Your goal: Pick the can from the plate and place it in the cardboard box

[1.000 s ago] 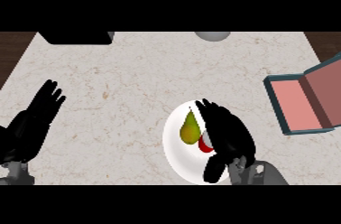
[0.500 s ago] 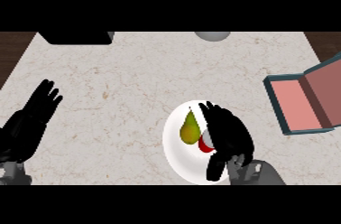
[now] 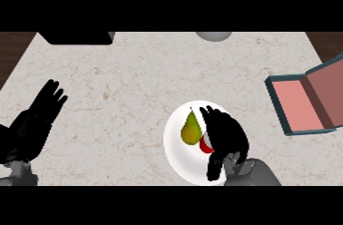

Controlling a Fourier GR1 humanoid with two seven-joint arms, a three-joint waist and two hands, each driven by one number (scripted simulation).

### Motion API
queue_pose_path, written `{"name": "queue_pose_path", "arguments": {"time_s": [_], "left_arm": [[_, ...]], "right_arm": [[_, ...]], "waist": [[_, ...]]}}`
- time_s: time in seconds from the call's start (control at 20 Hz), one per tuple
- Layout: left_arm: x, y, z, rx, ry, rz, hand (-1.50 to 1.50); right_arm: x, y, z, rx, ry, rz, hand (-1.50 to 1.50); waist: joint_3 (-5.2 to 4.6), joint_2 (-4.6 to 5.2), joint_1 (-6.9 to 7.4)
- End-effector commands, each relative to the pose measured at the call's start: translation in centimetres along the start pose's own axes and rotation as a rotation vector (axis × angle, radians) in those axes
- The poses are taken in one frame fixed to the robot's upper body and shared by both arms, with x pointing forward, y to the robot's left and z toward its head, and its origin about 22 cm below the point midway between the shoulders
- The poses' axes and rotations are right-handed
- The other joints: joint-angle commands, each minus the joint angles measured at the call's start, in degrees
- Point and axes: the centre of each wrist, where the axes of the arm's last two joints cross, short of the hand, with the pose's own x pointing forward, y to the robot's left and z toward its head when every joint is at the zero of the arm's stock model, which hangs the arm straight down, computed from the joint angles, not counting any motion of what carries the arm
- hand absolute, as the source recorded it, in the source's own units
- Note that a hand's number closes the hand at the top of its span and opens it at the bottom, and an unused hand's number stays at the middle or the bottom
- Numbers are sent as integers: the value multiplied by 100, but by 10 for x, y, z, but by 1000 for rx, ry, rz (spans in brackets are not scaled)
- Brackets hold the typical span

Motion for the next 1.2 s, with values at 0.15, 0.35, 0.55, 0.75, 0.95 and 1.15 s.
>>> {"name": "queue_pose_path", "arguments": {"time_s": [0.15, 0.35, 0.55, 0.75, 0.95, 1.15], "left_arm": [[-19, 16, -4, 8, 0, 9, 0], [1, -7, 3, 9, -12, 0, 0], [-3, -3, 2, 1, -9, -8, 0], [-5, 15, 3, -25, 1, -2, 0], [6, 11, 3, -1, 2, -9, 0], [4, 3, 3, 3, 0, -14, 0]], "right_arm": [[4, 24, -2, 36, 18, 18, -150], [-22, 20, -14, 5, 20, 3, -150], [-7, 20, -18, 11, 25, 19, -150], [-5, 14, -35, -61, -51, 14, 150], [-22, 32, -38, -66, -80, 37, 150], [-19, 28, -50, -69, -75, 54, 150]], "waist": [[-1, 2, -10], [1, -1, -8], [0, 0, -6], [1, 6, 23], [1, 2, 5], [1, 2, 10]]}}
